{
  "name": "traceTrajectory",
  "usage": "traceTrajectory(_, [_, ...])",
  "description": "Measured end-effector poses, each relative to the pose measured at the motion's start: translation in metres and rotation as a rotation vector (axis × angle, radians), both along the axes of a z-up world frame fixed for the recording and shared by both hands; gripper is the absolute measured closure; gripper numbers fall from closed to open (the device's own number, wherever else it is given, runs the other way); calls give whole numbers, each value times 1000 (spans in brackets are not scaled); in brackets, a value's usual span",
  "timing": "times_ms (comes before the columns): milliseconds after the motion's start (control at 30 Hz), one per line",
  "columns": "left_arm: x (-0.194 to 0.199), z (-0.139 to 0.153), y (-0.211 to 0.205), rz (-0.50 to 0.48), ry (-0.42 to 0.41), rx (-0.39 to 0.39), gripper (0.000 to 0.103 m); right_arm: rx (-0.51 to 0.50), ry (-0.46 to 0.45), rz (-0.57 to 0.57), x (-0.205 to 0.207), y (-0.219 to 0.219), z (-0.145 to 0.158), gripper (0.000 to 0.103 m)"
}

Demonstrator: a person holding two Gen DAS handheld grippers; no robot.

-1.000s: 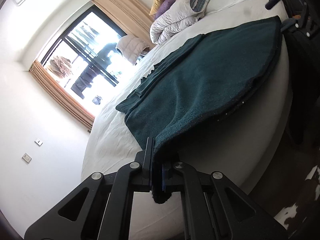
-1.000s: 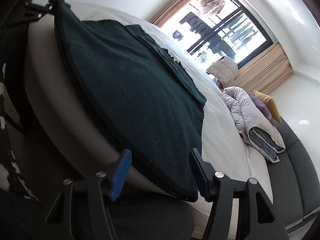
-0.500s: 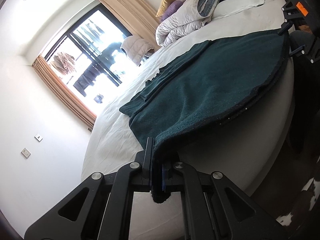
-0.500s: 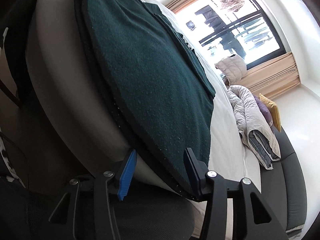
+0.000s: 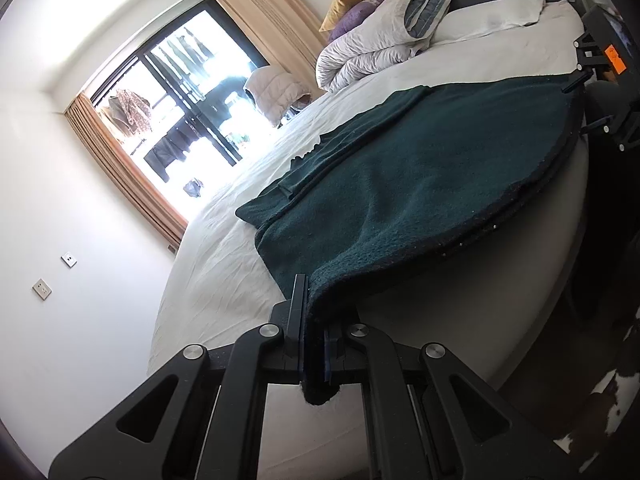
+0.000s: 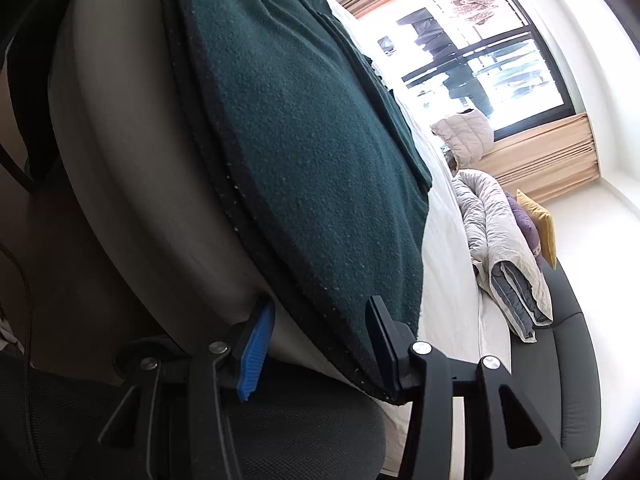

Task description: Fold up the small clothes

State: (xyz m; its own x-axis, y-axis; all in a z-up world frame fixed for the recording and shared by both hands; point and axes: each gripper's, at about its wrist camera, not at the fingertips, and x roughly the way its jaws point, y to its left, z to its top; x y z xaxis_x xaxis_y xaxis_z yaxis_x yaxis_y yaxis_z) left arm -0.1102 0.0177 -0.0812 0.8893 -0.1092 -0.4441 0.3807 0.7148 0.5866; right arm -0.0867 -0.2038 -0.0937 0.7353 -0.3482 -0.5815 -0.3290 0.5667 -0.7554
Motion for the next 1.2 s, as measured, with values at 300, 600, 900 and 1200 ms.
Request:
traceTrajectory(300, [5, 4, 4, 1, 42, -43, 98, -6, -70, -17, 4, -6, 13, 74])
traceTrajectory(600, [16, -2, 10, 26, 170, -102, 98, 71, -16, -47, 20, -14, 12, 74])
traceTrajectory(900, [28, -4, 18, 59, 266, -162, 98, 167, 30, -71, 30, -24, 20, 90])
traceTrajectory(1200, [33, -1, 21, 69, 286, -188, 98, 205, 26, -86, 32, -26, 26, 96])
